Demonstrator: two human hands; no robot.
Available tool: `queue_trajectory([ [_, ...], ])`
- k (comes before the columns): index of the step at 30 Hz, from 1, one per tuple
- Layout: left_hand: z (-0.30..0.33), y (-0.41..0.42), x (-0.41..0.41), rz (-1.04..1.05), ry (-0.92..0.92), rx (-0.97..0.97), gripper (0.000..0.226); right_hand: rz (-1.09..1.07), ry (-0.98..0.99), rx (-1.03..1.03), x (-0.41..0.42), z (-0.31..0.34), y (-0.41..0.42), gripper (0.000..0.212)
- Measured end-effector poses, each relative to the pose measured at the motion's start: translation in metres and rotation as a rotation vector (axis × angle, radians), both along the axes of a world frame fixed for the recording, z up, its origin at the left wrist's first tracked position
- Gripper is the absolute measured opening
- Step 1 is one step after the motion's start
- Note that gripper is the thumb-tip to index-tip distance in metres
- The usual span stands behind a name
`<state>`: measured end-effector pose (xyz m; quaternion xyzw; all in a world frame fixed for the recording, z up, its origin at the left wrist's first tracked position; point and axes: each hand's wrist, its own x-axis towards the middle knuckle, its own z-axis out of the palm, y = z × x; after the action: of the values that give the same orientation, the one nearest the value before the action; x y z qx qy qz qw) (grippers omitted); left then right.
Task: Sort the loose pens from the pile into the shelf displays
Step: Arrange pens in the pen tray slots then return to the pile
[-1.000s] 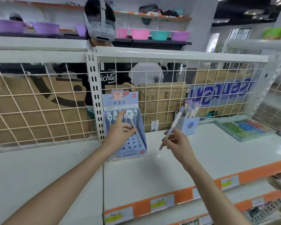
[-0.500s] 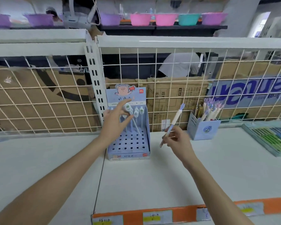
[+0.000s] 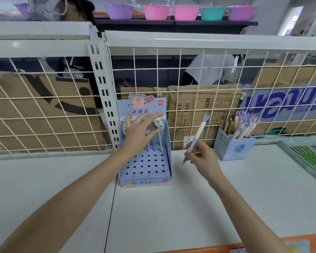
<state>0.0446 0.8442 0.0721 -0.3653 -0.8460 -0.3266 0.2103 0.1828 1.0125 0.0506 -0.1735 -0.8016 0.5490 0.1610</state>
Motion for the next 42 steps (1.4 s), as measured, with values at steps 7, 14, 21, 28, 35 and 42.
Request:
queue_trajectory([
  [7, 0.003, 0.004, -0.007, -0.037, 0.088, -0.082, 0.041, -0.016, 0.001, -0.019, -0.007, 0.001, 0.001, 0.02],
  [14, 0.001, 0.005, -0.013, -0.101, 0.122, -0.079, 0.039, -0.029, 0.014, -0.023, -0.008, 0.002, 0.003, 0.02],
  [21, -0.005, 0.006, -0.018, -0.139, 0.243, -0.126, 0.041, -0.048, -0.008, -0.007, -0.007, -0.001, 0.0, 0.019],
  [28, -0.01, 0.005, -0.025, -0.08, 0.332, -0.151, 0.048, -0.046, -0.014, 0.01, -0.006, -0.001, -0.001, 0.019],
  [35, -0.009, 0.004, -0.021, -0.007, 0.296, -0.055, 0.024, -0.046, -0.015, 0.035, -0.006, -0.002, -0.003, 0.017],
  [42, -0.007, 0.007, -0.018, 0.004, 0.29, -0.026, 0.023, -0.042, -0.035, 0.042, -0.006, -0.005, -0.004, 0.016],
])
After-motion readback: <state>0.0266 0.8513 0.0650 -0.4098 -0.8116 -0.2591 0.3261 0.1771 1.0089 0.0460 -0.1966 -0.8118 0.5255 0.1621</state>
